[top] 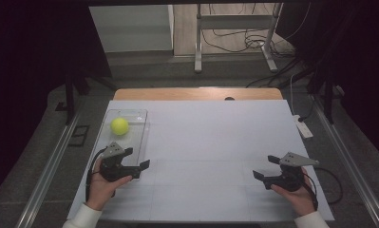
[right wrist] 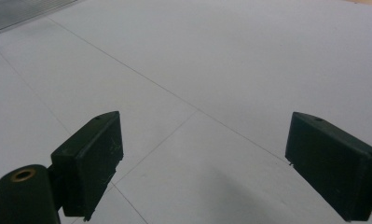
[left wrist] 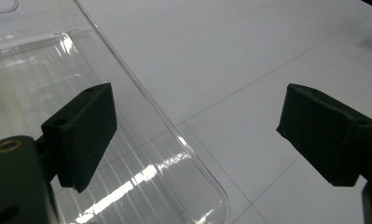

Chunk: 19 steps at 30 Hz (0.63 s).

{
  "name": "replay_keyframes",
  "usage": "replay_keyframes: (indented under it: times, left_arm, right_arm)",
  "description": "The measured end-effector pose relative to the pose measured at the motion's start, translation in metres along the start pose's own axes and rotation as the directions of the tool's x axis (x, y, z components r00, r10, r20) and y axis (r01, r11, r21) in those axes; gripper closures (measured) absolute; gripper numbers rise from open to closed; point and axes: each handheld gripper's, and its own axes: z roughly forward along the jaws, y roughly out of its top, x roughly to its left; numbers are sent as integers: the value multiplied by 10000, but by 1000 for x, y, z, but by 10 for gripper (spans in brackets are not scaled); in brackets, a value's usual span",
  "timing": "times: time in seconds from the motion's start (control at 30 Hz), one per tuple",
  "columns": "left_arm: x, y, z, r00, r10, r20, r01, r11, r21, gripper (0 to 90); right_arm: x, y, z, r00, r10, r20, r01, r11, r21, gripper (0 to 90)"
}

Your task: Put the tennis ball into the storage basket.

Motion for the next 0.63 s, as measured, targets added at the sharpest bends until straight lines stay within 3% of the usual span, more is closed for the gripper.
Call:
replay_keyframes:
  times: [0.63]
  left_arm:
    - [-1,-2,0,9999,-124,76,125,9999,-107,128]
  right_arm:
    - [-1,1,-1,9998,103,-158,-105,9998,-171,113]
